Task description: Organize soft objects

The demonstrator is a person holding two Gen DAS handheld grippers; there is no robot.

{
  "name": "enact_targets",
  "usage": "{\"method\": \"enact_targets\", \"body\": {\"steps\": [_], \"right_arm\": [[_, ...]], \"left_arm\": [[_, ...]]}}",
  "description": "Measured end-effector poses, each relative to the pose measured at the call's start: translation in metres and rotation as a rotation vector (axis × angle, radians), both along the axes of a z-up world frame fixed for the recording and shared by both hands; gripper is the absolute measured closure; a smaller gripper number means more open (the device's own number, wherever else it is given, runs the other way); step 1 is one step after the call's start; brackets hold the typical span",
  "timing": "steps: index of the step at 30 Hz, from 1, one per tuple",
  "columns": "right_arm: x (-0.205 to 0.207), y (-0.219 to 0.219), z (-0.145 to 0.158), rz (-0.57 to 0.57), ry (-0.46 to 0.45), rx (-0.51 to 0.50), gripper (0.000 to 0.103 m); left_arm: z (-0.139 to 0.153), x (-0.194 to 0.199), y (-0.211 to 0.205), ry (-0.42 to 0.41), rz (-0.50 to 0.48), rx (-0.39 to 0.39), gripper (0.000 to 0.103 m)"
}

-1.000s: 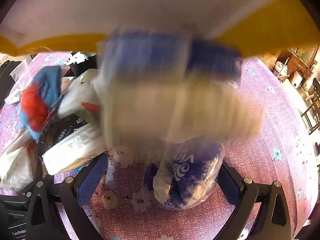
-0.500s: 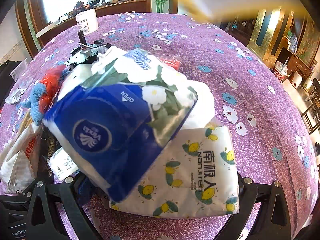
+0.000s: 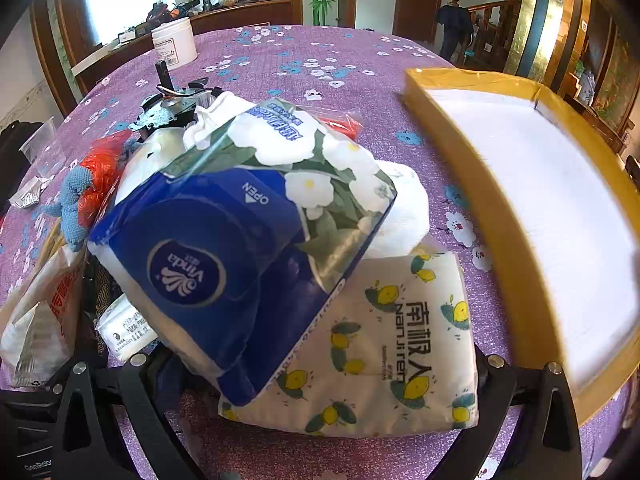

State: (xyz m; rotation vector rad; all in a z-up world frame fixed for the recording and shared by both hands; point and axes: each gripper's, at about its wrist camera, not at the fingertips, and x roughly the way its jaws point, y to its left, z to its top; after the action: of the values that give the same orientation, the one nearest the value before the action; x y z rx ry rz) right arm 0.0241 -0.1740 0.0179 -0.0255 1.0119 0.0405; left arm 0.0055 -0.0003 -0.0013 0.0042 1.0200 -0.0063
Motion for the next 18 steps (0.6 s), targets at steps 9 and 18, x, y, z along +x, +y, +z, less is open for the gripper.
{"method": "enact_targets", "body": {"steps": [9,18], "right_arm": [[-0.0011,-0.0006,0.0002,-0.001,0.001,0.004,0.001],[-0.0011,-0.0008,0.0001,-0.001,0.001,0.005,0.001]], "left_arm": [[0.0000,0.0000,0.0000,0.000,0.000,0.000,0.000],[0.0000,0.0001,0.0000,0.000,0.000,0.000,0.000]]}}
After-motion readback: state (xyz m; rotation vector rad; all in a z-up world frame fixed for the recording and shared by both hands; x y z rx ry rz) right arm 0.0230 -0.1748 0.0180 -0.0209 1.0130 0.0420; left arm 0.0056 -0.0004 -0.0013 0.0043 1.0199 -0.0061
